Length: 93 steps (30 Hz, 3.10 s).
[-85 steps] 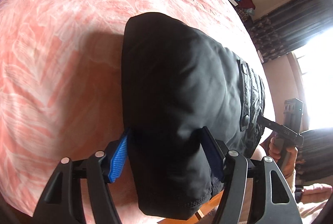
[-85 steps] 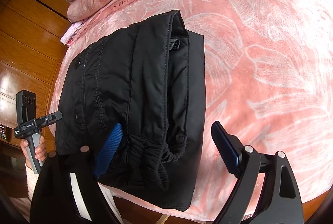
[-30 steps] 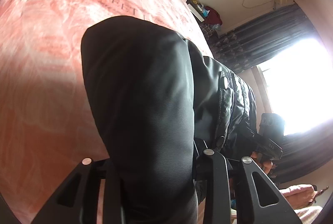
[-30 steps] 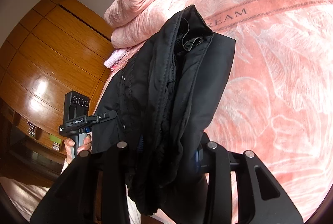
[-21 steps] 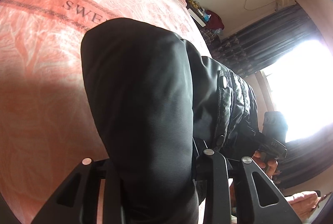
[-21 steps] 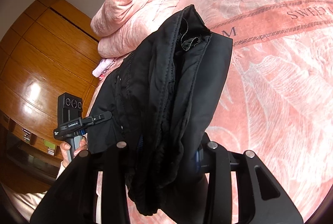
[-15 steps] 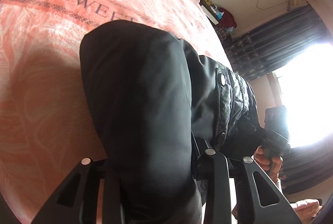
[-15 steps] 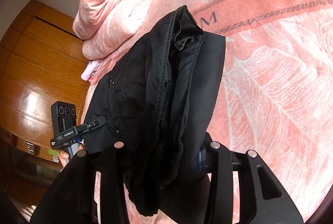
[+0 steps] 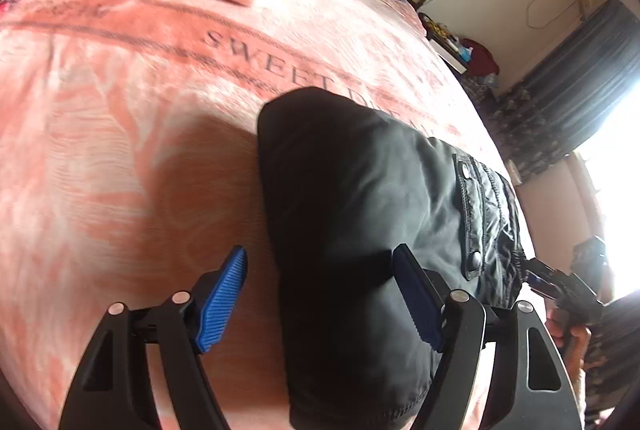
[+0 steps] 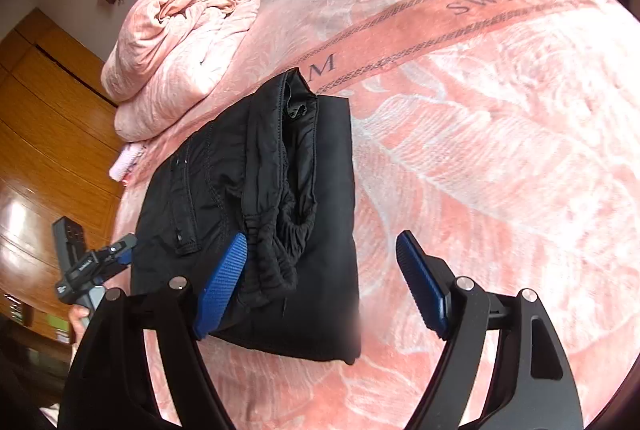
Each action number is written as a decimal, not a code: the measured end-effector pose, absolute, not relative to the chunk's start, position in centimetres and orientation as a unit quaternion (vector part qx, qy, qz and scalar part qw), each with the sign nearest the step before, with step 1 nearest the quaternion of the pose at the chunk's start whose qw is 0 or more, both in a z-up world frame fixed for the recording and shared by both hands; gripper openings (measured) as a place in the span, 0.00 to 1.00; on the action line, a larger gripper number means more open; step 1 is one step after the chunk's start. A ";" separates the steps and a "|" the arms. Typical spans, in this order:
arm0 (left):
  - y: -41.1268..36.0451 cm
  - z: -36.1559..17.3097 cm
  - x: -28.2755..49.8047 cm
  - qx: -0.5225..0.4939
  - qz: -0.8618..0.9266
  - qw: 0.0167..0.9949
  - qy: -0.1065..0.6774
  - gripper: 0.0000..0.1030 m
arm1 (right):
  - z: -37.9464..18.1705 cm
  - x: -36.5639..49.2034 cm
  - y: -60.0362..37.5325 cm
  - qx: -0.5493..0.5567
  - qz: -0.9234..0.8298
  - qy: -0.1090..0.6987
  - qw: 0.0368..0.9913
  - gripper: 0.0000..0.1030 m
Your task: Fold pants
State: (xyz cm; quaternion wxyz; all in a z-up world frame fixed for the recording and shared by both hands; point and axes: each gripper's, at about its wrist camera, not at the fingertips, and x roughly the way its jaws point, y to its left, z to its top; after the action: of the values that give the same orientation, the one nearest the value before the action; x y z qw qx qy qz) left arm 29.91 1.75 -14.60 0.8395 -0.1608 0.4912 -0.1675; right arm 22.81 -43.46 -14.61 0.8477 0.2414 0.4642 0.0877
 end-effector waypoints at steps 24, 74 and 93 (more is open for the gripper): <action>-3.0 -6.2 15.1 -0.030 -0.097 0.903 0.418 0.96 | -7.4 11.3 -30.3 0.068 -0.028 0.414 0.907 0.97; -4.1 -3.1 10.7 0.034 -0.058 0.920 0.386 0.96 | -4.7 7.7 -27.3 0.043 -0.018 0.396 0.917 0.97; -3.9 -3.5 10.8 0.036 -0.056 0.919 0.389 0.96 | -5.4 8.1 -27.4 0.043 -0.021 0.401 0.915 0.97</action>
State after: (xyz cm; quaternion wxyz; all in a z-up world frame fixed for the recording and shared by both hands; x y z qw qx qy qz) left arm 10.82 -3.94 -3.53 0.9188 0.0363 0.3890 -0.0562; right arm 8.06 -27.42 -5.44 0.9149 0.0425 0.4008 -0.0208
